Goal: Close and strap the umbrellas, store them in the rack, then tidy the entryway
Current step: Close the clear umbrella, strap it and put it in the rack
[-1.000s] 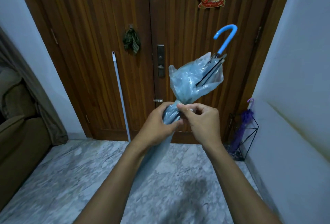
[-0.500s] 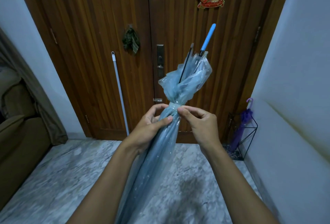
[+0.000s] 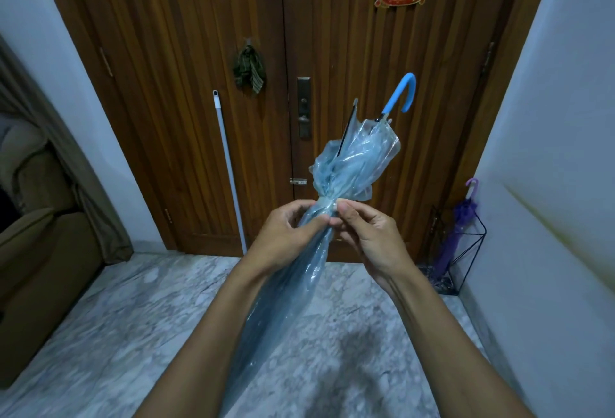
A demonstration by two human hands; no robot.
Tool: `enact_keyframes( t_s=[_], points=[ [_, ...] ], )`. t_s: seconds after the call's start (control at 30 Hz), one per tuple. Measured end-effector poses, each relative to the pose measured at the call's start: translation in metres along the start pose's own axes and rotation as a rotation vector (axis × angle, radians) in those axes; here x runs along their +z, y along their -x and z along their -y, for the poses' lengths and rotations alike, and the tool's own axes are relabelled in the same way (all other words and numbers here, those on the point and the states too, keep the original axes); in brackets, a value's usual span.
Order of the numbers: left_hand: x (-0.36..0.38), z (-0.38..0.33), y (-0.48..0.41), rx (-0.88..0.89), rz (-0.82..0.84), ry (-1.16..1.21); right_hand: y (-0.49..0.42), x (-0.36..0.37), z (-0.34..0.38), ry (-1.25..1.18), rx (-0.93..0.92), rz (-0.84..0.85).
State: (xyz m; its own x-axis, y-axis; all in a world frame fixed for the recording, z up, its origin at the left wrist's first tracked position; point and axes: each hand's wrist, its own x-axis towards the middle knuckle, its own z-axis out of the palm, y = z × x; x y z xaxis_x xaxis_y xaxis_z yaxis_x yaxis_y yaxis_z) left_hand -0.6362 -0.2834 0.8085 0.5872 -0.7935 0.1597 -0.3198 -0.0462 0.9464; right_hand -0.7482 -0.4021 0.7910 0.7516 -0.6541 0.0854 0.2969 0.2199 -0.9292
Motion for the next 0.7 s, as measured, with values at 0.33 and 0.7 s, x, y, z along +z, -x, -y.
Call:
enact_keyframes(
  t_s=[0.33,0.7],
  points=[
    [0.004,0.001,-0.004,0.069,-0.055,0.024,-0.007,-0.002,-0.001,-0.185,0.136,-0.037],
    [0.010,0.005,-0.007,0.087,-0.021,0.067,-0.012,-0.009,-0.013,-0.071,0.147,0.111]
  ],
)
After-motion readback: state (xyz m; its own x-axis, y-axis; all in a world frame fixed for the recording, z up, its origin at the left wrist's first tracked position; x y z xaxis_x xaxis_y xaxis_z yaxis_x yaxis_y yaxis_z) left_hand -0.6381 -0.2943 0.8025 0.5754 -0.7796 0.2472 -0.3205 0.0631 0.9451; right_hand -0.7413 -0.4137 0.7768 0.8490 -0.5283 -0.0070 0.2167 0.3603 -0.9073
